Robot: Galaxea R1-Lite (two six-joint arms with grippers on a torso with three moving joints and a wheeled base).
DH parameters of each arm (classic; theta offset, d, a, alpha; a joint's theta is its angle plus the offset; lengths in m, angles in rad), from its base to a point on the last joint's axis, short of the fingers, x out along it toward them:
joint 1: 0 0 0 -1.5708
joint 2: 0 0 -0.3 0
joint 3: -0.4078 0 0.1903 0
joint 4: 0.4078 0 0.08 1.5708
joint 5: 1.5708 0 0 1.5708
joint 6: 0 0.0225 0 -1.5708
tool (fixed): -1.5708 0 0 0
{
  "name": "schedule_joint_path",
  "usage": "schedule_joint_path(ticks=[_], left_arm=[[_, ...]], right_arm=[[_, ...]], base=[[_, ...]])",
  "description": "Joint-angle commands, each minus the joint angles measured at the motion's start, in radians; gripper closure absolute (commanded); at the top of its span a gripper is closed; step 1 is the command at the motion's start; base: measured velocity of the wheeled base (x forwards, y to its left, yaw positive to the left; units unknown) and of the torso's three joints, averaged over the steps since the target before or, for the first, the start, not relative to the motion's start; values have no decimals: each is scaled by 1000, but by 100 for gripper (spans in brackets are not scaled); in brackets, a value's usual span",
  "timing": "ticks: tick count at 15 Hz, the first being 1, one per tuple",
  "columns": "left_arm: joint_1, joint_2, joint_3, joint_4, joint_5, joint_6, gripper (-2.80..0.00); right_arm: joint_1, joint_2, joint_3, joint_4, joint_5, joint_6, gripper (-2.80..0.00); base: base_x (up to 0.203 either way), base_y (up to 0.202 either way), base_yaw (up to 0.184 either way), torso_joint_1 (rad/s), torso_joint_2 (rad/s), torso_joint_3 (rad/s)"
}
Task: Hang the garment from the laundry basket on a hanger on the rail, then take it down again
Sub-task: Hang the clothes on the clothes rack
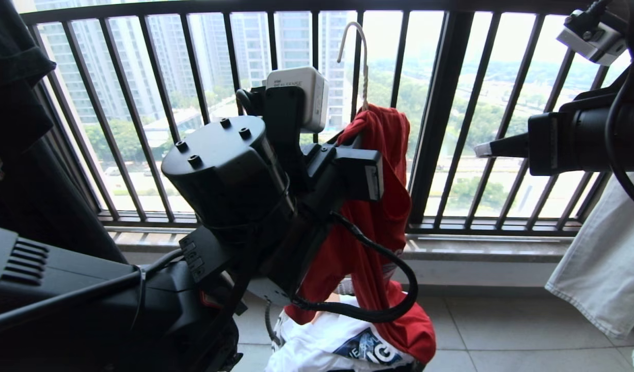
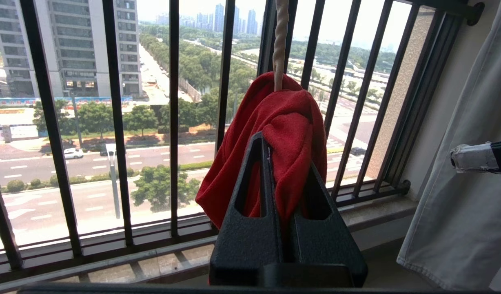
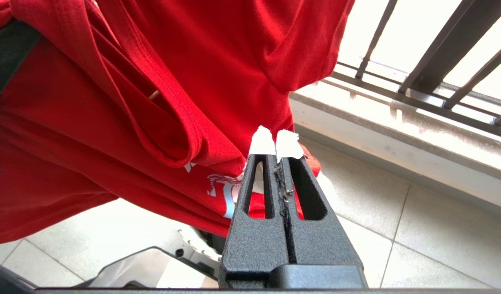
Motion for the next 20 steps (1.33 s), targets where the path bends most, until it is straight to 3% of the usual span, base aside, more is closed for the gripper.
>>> schedule_joint_path(ticks=[1, 5, 9, 13, 17, 18, 19, 20], left_arm=[[2, -98, 87, -3, -29, -42, 0], [13, -281, 188, 138, -188, -196, 0], [53, -440, 217, 406, -470, -354, 0], [90, -476, 273, 445, -639, -382, 0], [101, -481, 303, 442, -719, -390, 0], [116, -484, 310, 441, -752, -393, 0], [131, -486, 313, 440, -785, -394, 0], [136, -487, 315, 440, -809, -399, 0]], right_arm=[[-16, -18, -70, 106, 2, 0, 0], [-17, -33, -153, 225, 12, -45, 0], [-5, -80, -146, 275, 49, -62, 0], [-5, -103, -146, 349, 103, -87, 0], [1, -113, -135, 415, 221, -164, 0], [2, -114, -126, 418, 235, -211, -190], [3, -114, -117, 419, 248, -261, -280], [4, -112, -109, 421, 265, -295, -280]], base=[[0, 0, 0, 0, 0, 0], [0, 0, 0, 0, 0, 0], [0, 0, 0, 0, 0, 0], [0, 0, 0, 0, 0, 0], [0, 0, 0, 0, 0, 0], [0, 0, 0, 0, 0, 0], [0, 0, 0, 0, 0, 0], [0, 0, 0, 0, 0, 0]])
